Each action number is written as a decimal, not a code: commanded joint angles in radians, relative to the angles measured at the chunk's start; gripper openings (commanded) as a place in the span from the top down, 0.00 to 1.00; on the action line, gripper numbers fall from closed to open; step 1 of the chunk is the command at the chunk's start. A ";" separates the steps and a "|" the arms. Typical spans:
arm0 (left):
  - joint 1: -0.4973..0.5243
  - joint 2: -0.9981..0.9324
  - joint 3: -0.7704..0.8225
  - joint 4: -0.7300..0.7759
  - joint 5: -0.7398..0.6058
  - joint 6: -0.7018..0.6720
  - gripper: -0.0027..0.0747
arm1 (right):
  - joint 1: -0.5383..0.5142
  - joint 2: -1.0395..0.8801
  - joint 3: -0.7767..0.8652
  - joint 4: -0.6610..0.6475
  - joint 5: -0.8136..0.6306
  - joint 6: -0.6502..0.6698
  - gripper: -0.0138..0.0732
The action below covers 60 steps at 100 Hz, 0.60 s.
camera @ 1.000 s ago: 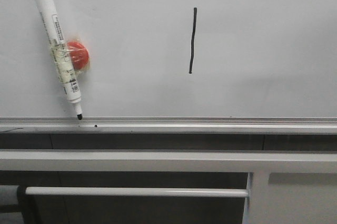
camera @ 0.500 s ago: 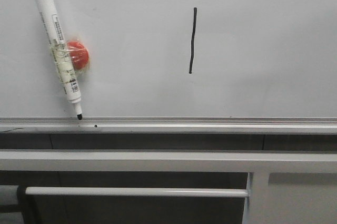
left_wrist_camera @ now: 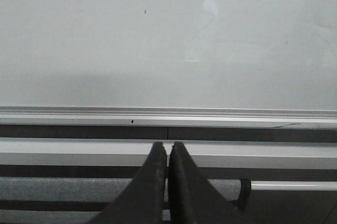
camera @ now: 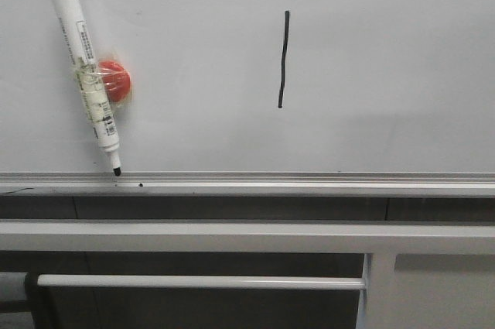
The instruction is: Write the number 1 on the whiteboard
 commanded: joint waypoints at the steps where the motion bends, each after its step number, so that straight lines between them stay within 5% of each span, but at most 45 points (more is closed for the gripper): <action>1: 0.005 -0.024 0.006 -0.010 -0.064 -0.001 0.99 | -0.004 0.008 -0.023 -0.146 -0.009 0.138 0.91; 19: 0.005 -0.024 0.006 -0.010 -0.064 -0.001 0.99 | -0.004 0.008 -0.023 -0.468 -0.035 0.512 0.91; 43: 0.005 -0.024 0.006 -0.010 -0.064 -0.001 0.99 | -0.006 0.008 -0.023 -1.340 -0.055 1.317 0.91; 60: 0.005 -0.024 0.006 -0.010 -0.064 -0.001 0.99 | -0.087 -0.008 -0.010 -1.386 -0.002 1.372 0.91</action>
